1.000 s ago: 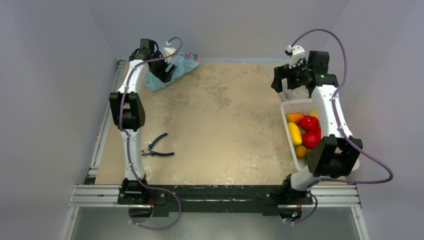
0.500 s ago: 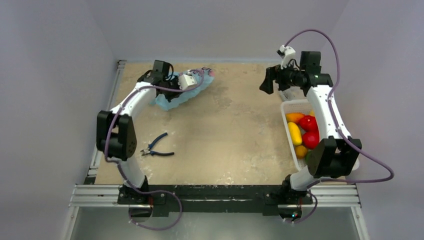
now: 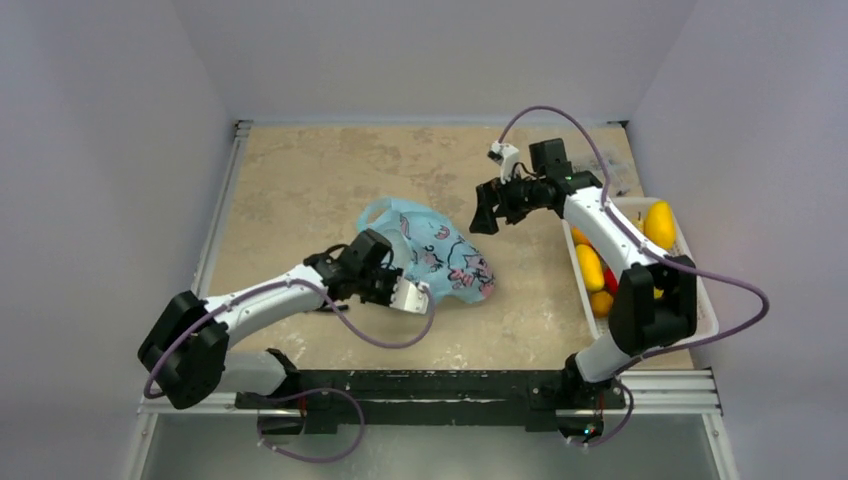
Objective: Place the fake fruits into the plastic bag and tie a complex knot
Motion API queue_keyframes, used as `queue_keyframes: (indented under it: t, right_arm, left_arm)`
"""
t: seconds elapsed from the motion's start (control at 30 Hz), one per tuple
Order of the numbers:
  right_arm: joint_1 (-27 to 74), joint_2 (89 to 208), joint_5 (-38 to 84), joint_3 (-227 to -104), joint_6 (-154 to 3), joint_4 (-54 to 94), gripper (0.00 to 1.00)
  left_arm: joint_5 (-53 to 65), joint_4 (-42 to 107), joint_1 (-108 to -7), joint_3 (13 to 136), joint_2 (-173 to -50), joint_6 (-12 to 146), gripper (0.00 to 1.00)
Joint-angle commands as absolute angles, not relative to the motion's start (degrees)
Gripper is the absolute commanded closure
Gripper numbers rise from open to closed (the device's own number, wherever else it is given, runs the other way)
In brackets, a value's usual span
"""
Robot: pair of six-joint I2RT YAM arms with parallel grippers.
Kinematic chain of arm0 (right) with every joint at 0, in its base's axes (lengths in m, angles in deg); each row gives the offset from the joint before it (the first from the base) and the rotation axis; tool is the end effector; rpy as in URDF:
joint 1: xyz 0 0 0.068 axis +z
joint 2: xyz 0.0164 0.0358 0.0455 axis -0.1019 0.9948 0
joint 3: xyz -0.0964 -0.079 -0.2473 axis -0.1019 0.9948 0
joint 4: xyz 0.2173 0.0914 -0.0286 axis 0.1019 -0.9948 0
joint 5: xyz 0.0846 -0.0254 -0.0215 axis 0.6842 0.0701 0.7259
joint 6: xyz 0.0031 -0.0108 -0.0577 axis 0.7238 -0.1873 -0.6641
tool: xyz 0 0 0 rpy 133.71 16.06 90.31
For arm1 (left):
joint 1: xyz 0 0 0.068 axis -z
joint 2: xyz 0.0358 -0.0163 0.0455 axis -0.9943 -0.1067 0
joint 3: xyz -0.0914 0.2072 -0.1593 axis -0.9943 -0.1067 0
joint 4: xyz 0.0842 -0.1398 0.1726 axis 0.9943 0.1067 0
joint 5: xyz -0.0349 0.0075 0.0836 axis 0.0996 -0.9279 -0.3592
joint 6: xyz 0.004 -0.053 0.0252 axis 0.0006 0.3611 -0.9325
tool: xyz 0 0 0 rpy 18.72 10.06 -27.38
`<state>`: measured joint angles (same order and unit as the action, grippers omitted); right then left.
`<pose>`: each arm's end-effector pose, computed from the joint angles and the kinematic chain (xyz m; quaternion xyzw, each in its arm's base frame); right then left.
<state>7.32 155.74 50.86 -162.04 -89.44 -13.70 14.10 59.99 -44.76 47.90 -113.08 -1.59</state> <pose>0.2951 0.0947 0.2938 -0.2607 0.8640 0.3054 0.3036 0.1792 -0.1612 0.2170 0.7313 0.6034 -0.0901 0.3051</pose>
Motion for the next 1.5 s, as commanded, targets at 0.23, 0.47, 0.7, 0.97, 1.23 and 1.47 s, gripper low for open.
queue_keyframes:
  t: [0.23,0.47,0.7,0.97,1.23,1.47]
  right_arm:
    - [19.00,168.12,46.94,-162.16,-91.93,-7.31,0.01]
    - [19.42,177.17,56.07,-166.73,-94.02,-10.72,0.46]
    - [13.61,170.66,57.65,-168.40,-97.26,-13.81,1.00]
    - [9.79,163.19,60.47,-167.66,-92.64,-9.95,1.00]
    - [9.79,155.71,55.62,-165.71,-86.88,-2.82,1.00]
    - [9.84,149.83,53.13,-162.09,-86.95,2.40,1.00]
  left_arm:
    - [6.86,49.13,-35.63,37.53,-111.30,-10.74,1.00]
    - [3.75,49.28,-35.01,36.46,-111.87,-11.19,1.00]
    - [3.81,53.72,-39.14,31.32,-102.57,-7.18,0.82]
    - [6.38,56.06,-48.99,31.97,-91.39,4.21,0.73]
    - [14.12,68.82,-49.84,43.89,-76.22,23.85,0.00]
    - [24.77,81.17,-54.72,65.23,-82.52,44.45,0.00]
